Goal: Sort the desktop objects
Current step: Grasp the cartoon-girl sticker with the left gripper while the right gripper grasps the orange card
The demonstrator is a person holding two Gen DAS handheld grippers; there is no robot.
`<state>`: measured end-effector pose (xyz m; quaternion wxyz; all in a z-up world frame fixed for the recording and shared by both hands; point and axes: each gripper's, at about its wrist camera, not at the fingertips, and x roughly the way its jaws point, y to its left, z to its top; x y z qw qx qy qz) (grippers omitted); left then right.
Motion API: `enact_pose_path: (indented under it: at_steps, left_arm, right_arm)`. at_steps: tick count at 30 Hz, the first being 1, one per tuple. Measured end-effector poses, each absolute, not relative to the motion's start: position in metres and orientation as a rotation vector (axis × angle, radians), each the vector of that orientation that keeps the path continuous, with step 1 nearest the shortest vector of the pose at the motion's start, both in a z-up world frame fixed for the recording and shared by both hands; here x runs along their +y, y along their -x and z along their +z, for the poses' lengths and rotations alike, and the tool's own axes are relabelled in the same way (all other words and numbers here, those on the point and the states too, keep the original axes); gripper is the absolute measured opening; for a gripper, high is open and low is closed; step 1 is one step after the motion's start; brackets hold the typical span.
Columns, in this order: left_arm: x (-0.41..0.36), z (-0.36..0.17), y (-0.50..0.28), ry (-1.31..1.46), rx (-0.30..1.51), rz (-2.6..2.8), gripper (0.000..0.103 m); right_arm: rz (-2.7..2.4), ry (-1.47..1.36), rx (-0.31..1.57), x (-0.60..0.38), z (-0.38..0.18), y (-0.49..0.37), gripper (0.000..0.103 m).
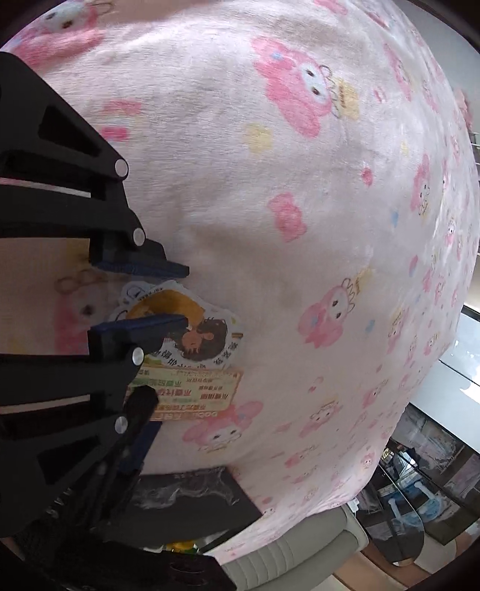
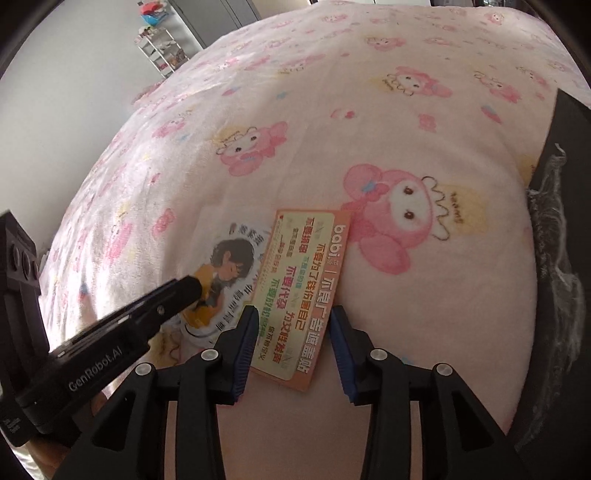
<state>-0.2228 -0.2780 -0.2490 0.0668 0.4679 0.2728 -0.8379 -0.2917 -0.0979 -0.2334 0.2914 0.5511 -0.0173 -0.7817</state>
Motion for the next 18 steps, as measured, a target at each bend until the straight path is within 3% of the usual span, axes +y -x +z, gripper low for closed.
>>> enact_pose_path:
  at_steps: [7,15,18]
  left_arm:
    - [-0.250,-0.235,0.154,-1.481,0.864,-2.541,0.018]
    - [-0.227,-0.245,0.119,-1.573,0.834,-2.516,0.018]
    - [-0.227,-0.250,0.120,-1.576,0.853,-2.503,0.025]
  right_arm:
    - [-2.044,-1.458,-0.066,-0.063,-0.204,0.233,0.034]
    - [-2.009,-1.541,-0.042,-0.043,-0.218,0.191,0.034]
    - [-1.999,-1.567,-0.031,-0.037,-0.223,0.180,0.034]
